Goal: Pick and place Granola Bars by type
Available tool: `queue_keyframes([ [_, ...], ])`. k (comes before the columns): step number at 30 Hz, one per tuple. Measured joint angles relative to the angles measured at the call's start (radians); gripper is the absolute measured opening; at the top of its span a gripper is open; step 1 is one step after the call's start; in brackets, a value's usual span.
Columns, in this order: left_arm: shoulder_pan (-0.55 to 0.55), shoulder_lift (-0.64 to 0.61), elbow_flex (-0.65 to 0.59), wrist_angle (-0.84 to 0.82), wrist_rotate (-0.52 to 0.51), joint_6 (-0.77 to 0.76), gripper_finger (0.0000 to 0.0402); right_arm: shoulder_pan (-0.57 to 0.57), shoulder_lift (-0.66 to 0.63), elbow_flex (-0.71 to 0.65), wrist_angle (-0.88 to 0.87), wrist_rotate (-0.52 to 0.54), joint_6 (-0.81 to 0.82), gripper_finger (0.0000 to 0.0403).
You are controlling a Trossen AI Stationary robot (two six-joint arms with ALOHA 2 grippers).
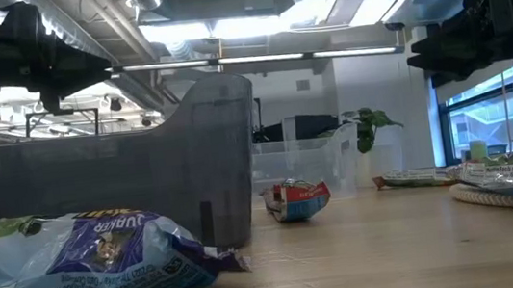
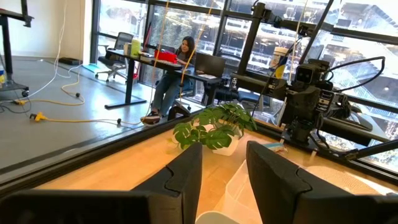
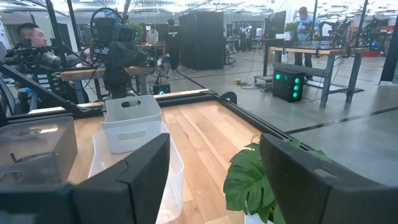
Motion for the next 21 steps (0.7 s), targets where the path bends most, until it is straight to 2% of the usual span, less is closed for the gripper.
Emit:
queue_keyframes([
  [11,0.000,0.000,0.000,0.000,0.000,0.000,0.0120,0.000,0.000,0.000,0.000,0.000,0.005,0.0251],
  [17,0.000,0.000,0.000,0.000,0.000,0.000,0.0119,0.000,0.000,0.000,0.012,0.014,0.207,0.0251],
  [21,0.000,0.000,0.000,0.000,0.000,0.000,0.0118,0.000,0.000,0.000,0.023,0.050,0.187,0.0251],
])
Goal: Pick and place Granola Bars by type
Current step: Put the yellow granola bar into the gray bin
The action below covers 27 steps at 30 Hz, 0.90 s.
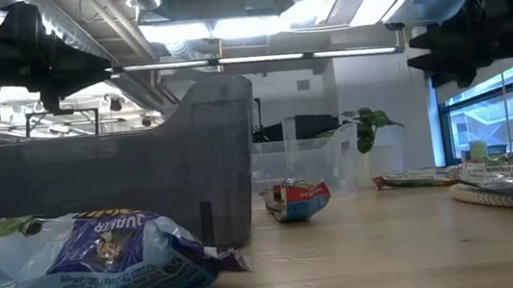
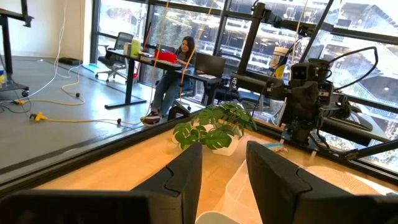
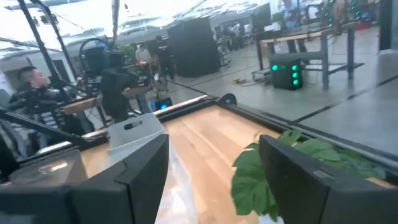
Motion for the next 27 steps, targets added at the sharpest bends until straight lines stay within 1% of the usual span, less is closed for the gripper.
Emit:
queue_keyframes([
  [7,0.000,0.000,0.000,0.000,0.000,0.000,0.0120,0.000,0.000,0.000,0.039,0.020,-0.008,0.0251],
  [27,0.000,0.000,0.000,0.001,-0.008,-0.001,0.0120,0.000,0.000,0.000,0.016,0.029,-0.006,0.0251],
])
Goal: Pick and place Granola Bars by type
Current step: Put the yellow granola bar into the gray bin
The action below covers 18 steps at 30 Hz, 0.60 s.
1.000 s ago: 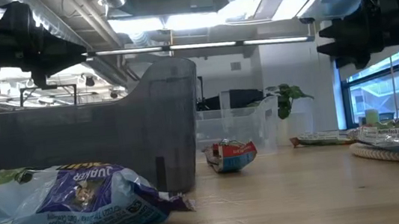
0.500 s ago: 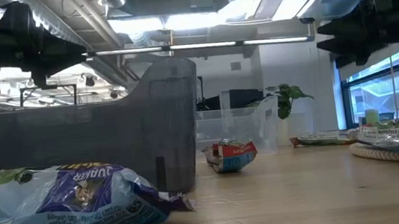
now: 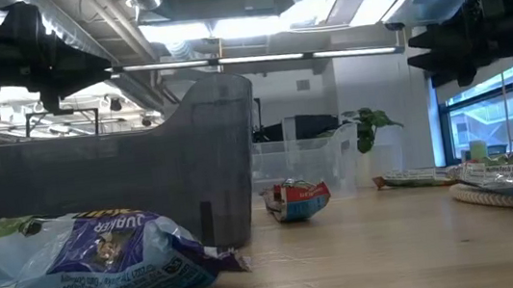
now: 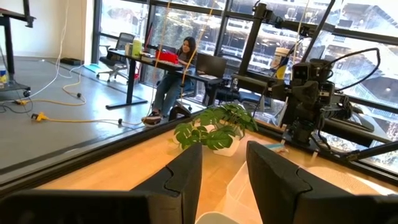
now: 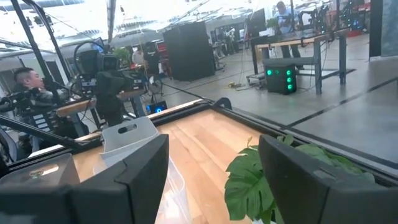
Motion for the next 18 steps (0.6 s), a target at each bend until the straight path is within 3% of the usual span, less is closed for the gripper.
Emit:
queue_keyframes([
  [6,0.000,0.000,0.000,0.007,-0.007,0.000,0.0118,0.000,0.000,0.000,0.006,0.095,-0.047,0.0251],
  [12,0.000,0.000,0.000,0.077,0.004,-0.002,0.0120,0.000,0.000,0.000,-0.018,0.102,-0.046,0.0251],
  [18,0.000,0.034,0.002,0.274,0.073,0.122,0.0117,0.000,0.000,0.000,-0.036,0.108,-0.051,0.0251],
])
